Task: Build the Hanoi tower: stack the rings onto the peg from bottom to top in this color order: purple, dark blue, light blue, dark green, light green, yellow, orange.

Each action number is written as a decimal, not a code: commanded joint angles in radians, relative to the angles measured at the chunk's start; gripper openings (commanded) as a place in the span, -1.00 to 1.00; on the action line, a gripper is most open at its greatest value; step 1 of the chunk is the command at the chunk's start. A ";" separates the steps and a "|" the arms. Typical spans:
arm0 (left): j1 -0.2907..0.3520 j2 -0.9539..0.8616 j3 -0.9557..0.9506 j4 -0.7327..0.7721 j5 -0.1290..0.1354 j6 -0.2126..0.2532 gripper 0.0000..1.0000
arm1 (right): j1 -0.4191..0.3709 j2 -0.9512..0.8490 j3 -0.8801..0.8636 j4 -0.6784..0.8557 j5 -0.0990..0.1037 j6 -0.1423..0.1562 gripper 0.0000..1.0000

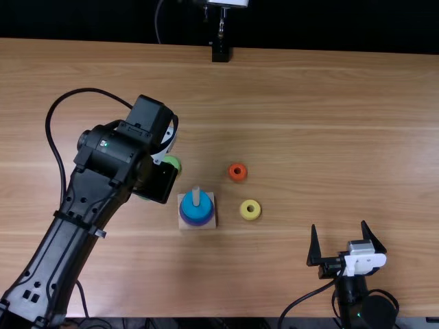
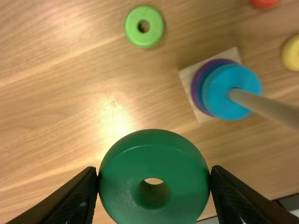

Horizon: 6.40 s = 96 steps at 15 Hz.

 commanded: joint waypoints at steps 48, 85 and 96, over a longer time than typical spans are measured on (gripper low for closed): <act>0.079 0.294 -0.206 0.619 0.002 0.101 1.00 | -0.010 -0.012 -0.015 0.000 0.007 -0.003 1.00; 0.056 0.288 0.143 0.118 0.010 0.081 -1.00 | -0.010 -0.012 -0.015 0.000 0.007 -0.003 1.00; -0.083 0.067 0.123 0.070 0.034 -0.146 -1.00 | -0.010 -0.012 -0.015 0.000 0.007 -0.003 1.00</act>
